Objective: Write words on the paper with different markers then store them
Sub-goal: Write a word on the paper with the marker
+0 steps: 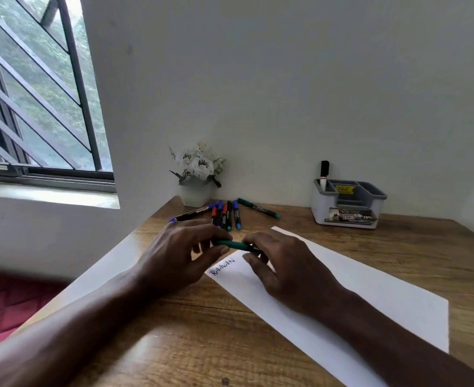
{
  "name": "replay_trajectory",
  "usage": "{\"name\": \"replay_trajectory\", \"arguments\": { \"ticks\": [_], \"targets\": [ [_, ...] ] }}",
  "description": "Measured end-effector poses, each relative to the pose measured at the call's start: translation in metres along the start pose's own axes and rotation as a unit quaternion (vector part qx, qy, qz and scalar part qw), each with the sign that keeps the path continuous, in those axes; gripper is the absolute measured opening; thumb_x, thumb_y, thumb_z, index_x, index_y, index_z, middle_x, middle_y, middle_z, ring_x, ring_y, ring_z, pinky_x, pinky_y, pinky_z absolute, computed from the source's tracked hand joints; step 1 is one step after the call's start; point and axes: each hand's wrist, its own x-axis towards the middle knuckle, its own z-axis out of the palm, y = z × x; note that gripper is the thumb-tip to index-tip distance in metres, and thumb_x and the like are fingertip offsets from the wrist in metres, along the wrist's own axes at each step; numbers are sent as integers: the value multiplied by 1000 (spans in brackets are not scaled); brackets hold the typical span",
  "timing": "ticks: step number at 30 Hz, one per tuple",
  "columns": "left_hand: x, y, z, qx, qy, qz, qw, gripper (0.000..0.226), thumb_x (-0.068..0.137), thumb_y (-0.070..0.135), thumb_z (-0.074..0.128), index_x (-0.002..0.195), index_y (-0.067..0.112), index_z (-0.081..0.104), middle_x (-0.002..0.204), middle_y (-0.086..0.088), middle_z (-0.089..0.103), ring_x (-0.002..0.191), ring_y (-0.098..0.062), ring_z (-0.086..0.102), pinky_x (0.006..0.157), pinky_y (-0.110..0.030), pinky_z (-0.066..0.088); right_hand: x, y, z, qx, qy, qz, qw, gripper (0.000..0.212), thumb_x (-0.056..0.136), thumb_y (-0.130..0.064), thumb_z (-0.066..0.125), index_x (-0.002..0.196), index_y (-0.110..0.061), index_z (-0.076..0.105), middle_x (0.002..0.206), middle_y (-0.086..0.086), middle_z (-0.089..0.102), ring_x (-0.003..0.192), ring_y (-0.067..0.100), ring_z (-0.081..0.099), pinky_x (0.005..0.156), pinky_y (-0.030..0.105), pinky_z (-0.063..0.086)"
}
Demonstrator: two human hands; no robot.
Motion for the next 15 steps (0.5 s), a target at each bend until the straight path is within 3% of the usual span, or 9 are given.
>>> {"name": "replay_trajectory", "arguments": {
  "ticks": [5,9,12,15],
  "targets": [
    [0,8,-2,-1,14,23,1000,16,95,24,71,110,20,76,89,16,69,72,-1,61,61,-18,49,0,-6,3,-20,26,-4,999,41,101,-47,38,112,-22,68,101,-5,71,86,11,64,69,28,50],
    [0,8,1,8,17,49,999,22,100,28,63,111,14,76,92,9,70,78,2,61,65,-17,49,-1,-13,3,-90,53,10,994,37,98,-53,35,90,-28,61,77,-8,66,62,10,52,51,23,25],
    [1,8,2,19,24,56,998,25,101,29,61,112,12,76,92,7,70,78,4,58,68,-13,46,0,-15,3,-108,68,17,992,36,97,-55,36,83,-29,56,69,-8,65,54,9,43,47,19,14],
    [1,8,2,25,20,63,997,27,102,30,59,113,11,76,90,5,70,77,2,58,67,-14,46,1,-17,2,-127,58,22,990,45,95,-60,26,86,-28,55,70,-4,67,55,14,52,47,21,13]
  ]
}}
